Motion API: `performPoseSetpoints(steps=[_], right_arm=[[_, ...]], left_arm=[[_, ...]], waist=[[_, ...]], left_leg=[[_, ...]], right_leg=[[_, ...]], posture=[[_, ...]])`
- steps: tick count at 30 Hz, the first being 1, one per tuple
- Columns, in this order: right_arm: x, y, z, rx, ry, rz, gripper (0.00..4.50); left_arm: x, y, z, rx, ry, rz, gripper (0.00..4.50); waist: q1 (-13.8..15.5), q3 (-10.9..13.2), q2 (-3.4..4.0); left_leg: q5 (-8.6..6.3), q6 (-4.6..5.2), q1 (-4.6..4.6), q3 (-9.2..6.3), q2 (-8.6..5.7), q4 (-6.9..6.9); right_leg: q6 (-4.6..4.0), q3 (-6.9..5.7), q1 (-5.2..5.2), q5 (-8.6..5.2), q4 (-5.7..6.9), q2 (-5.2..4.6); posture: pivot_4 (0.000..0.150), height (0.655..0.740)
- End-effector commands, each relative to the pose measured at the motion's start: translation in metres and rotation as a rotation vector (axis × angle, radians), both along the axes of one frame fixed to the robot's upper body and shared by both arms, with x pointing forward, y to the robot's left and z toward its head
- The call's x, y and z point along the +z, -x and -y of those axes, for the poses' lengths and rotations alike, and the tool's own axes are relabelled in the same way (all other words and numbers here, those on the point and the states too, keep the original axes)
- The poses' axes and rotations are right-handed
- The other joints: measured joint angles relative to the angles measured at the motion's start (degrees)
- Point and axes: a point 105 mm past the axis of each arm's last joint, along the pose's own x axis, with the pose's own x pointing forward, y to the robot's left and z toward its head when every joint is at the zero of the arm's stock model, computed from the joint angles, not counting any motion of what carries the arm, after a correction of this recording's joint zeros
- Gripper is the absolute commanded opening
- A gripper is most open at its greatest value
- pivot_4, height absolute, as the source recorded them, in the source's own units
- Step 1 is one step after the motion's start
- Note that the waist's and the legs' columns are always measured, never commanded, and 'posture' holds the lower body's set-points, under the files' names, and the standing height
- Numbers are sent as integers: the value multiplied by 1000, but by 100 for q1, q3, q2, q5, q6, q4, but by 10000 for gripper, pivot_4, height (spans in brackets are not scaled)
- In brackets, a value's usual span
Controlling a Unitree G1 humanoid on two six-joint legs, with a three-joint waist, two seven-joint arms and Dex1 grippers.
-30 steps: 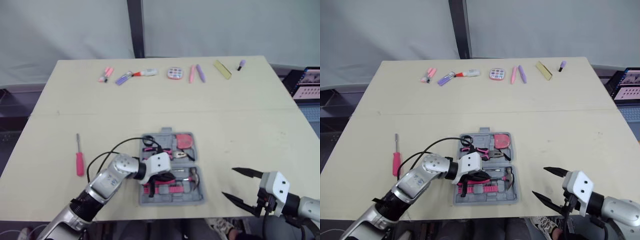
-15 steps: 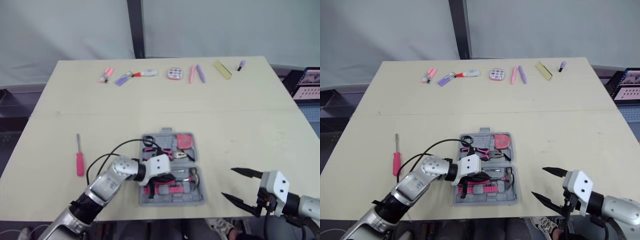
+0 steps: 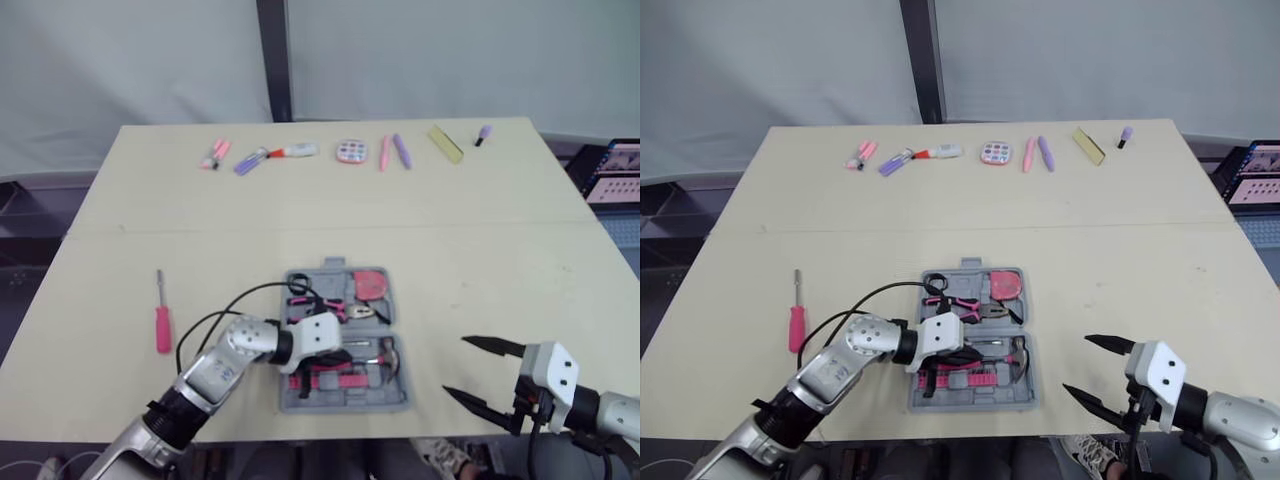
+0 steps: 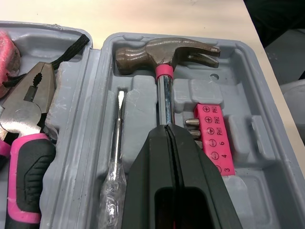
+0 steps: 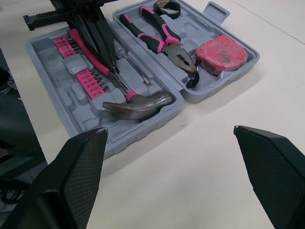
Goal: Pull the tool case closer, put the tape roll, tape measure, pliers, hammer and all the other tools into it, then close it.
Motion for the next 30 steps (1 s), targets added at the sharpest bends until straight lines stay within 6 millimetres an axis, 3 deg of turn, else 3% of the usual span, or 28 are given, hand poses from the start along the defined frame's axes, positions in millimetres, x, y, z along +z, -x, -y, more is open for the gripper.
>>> performPoseSetpoints(steps=[1, 7, 30], right_arm=[[10, 0, -1, 15, 8, 32, 45000], [10, 0, 0, 10, 12, 33, 45000], [10, 1, 0, 21, 17, 29, 45000]], left_arm=[[-45, 12, -18, 41, -144, -119, 285], [-54, 14, -18, 52, -147, -159, 285], [-82, 28, -28, 59, -186, -232, 285]], waist=[[1, -10, 1], [1, -49, -2], [-9, -122, 27]], left_leg=[[0, 0, 5, -3, 0, -1], [-2, 4, 72, 1, 12, -40], [-10, 15, 137, -8, 37, -70]], right_leg=[[0, -1, 8, 0, -6, 1], [0, 4, 62, 0, -38, -1], [-2, 3, 145, -2, -108, 4]], posture=[[1500, 7400], [1500, 7400], [1500, 7400]])
